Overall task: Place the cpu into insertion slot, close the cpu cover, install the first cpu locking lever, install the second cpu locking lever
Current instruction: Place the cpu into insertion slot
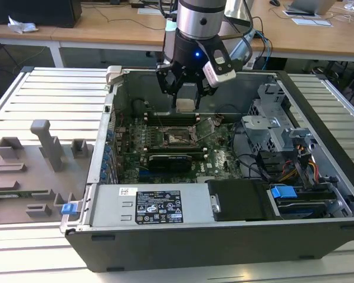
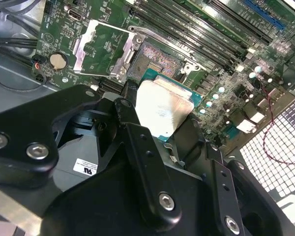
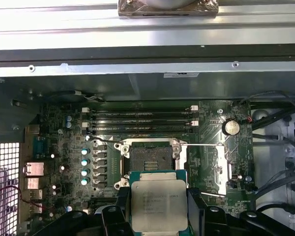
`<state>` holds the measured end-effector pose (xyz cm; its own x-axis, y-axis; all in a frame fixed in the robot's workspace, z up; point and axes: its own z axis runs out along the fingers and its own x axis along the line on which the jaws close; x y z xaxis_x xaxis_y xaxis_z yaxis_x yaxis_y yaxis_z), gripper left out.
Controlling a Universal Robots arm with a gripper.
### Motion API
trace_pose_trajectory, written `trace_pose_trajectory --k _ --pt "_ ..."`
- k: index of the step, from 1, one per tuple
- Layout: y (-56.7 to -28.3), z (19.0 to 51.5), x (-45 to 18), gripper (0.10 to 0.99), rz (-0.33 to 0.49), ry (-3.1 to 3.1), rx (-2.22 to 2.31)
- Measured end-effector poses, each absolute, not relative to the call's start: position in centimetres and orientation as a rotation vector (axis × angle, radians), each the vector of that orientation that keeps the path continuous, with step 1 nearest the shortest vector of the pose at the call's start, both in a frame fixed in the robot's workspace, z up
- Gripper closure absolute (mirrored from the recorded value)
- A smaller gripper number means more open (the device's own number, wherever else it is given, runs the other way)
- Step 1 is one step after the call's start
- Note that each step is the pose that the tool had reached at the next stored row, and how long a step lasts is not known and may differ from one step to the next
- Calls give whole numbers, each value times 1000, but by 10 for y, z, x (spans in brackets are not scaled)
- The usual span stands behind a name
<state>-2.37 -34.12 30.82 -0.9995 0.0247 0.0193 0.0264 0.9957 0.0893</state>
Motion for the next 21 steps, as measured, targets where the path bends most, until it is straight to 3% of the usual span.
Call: trace_pose_trajectory --k 21 --pt "-341 288 -24 541 -140 -3120 -40"
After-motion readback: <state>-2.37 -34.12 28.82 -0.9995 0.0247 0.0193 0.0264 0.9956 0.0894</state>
